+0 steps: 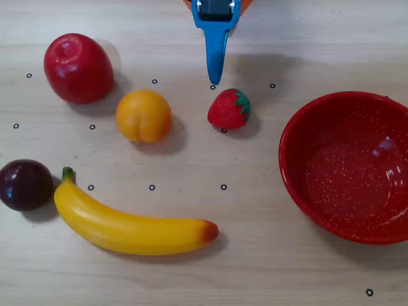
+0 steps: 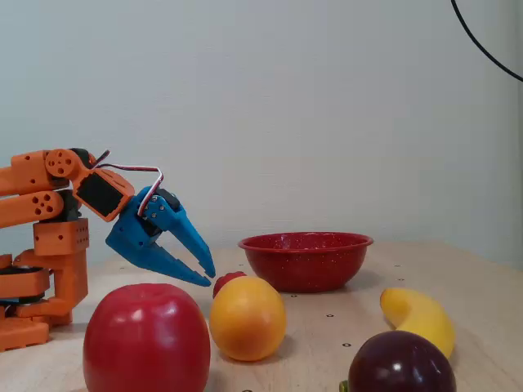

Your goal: Put the peach in the red bowl.

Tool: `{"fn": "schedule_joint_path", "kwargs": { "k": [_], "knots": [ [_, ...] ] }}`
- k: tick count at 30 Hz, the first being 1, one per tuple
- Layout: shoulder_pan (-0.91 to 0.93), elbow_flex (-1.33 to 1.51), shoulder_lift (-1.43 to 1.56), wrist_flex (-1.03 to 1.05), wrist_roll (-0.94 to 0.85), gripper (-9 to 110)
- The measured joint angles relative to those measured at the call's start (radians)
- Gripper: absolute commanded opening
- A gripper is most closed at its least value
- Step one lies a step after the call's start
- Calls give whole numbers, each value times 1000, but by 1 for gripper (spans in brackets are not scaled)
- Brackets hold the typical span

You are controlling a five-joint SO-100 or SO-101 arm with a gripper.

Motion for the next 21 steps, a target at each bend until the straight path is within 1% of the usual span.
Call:
{"fn": "schedule_joint_path", "kwargs": {
  "k": [15,17,21],
  "knots": [
    [0,0,-2,-3,-23,0],
    [0,0,-15,-52,-23,0],
    [0,-71,-186,-178,-21,0]
  ]
}}
